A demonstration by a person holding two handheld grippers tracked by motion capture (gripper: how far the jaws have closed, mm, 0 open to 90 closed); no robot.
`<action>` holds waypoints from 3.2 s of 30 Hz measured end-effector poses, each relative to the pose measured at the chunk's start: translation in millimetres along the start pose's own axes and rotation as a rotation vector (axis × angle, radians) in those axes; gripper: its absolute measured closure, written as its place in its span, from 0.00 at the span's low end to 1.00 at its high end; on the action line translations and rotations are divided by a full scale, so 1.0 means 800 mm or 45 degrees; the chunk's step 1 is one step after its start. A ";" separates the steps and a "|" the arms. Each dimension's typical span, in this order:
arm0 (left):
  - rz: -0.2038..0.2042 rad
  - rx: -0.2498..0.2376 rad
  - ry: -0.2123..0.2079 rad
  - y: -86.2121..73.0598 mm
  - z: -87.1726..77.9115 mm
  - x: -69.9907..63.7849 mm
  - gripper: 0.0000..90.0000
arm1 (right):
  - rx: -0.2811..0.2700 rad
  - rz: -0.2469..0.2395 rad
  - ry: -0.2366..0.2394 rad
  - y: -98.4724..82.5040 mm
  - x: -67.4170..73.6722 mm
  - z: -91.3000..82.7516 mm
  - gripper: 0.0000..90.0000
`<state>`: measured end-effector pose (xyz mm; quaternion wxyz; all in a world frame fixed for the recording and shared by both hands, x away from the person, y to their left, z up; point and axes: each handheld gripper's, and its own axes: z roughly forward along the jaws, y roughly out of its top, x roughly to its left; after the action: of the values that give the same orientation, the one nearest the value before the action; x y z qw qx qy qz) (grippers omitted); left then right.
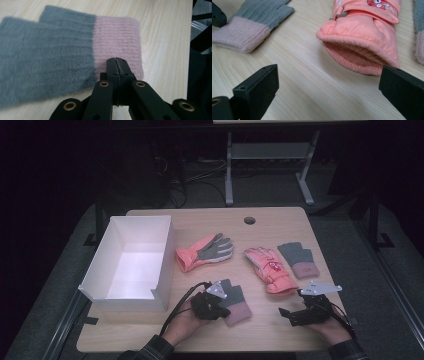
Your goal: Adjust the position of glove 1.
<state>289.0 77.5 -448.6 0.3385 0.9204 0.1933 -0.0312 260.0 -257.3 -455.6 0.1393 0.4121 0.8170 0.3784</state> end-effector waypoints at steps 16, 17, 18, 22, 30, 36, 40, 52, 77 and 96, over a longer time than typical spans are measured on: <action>-0.033 0.026 0.127 0.002 -0.005 0.041 1.00 | 0.002 -0.003 -0.003 0.000 0.000 -0.001 0.03; -0.029 0.025 0.108 0.004 -0.002 0.037 1.00 | 0.001 0.002 -0.002 0.000 -0.001 -0.001 0.03; -0.029 0.025 0.108 0.004 -0.002 0.037 1.00 | 0.001 0.002 -0.002 0.000 -0.001 -0.001 0.03; -0.027 0.004 0.063 0.010 0.009 0.025 1.00 | 0.004 0.010 -0.006 -0.001 -0.002 -0.002 0.03; -0.001 -0.006 0.005 0.023 0.028 0.009 1.00 | 0.001 0.009 -0.014 -0.001 -0.004 -0.005 0.03; -0.002 -0.047 0.039 0.019 0.014 0.014 0.94 | -0.001 0.022 -0.009 0.002 -0.007 -0.009 0.03; -0.012 -0.081 0.082 0.009 -0.004 0.017 0.78 | 0.011 0.016 -0.007 0.006 -0.010 -0.014 0.03; -0.022 -0.081 0.125 -0.035 -0.034 0.008 0.27 | 0.007 0.042 -0.071 0.026 -0.030 -0.023 0.17; -0.035 -0.077 0.163 -0.067 -0.038 0.007 0.15 | 0.019 0.198 -0.343 0.090 -0.133 0.042 0.54; -0.039 -0.075 0.159 -0.066 -0.035 0.007 0.16 | 0.113 0.295 -0.366 0.076 -0.167 0.080 0.75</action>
<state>272.5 134.3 -460.7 0.3524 0.9070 0.2290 0.0268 412.1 -306.8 -465.5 0.1917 0.5591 0.7516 0.2928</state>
